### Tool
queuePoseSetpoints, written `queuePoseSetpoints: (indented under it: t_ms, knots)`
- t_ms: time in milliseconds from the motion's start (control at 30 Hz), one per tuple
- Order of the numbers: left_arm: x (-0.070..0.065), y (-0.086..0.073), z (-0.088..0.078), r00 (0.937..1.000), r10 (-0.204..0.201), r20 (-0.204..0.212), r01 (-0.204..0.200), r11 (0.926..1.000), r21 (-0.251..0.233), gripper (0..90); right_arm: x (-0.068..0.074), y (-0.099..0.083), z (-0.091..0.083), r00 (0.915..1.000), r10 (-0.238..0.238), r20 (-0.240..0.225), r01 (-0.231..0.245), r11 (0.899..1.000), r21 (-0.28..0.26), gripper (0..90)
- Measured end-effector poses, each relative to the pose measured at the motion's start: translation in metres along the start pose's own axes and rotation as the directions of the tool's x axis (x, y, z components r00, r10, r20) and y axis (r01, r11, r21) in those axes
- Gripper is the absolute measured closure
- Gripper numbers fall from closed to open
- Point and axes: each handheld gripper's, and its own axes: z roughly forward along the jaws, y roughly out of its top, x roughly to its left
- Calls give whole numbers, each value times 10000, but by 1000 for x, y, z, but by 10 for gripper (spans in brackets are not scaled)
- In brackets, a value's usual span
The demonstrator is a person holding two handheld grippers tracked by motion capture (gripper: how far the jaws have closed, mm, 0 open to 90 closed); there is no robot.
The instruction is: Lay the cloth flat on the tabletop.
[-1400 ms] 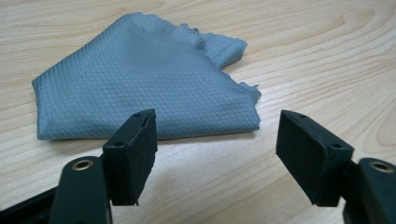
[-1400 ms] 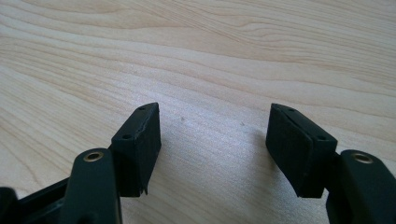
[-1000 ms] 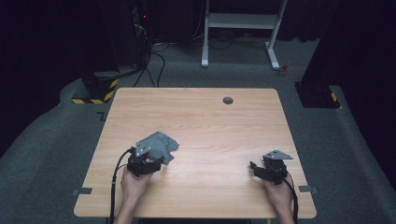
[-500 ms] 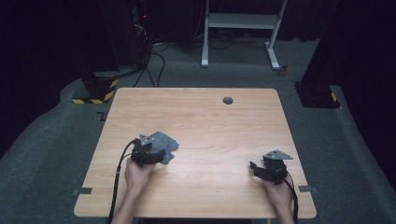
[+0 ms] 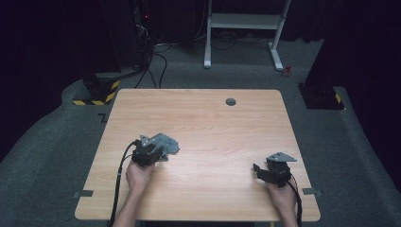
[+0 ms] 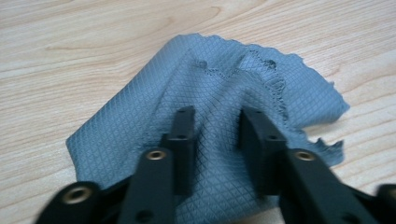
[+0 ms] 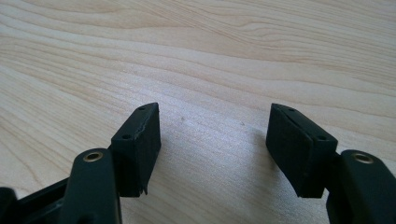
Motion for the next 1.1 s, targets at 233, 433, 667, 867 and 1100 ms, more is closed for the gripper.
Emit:
queuePoseSetpoints:
  t_ms: [233,433,667,867,1100]
  knots:
    - [1,0,-1,9990,-128,430,133,9999,-102,818,0,0,0,10000,-1,0,1,10000,-2,354]
    - [-6,0,-5,9952,18,977,10,9996,-288,825,0,0,0,10000,2,-1,-2,10000,-2,353]
    - [-20,2,-7,9841,76,1776,10,9988,-487,827,0,0,0,10000,1,-1,-1,10000,1,353]
    - [-40,5,-12,9703,355,2394,-191,9973,-705,826,0,0,0,10000,0,-1,0,10000,-1,353]
    - [-65,10,-8,9564,806,2807,-638,9956,-685,825,0,0,0,10000,1,-2,-1,10000,0,353]
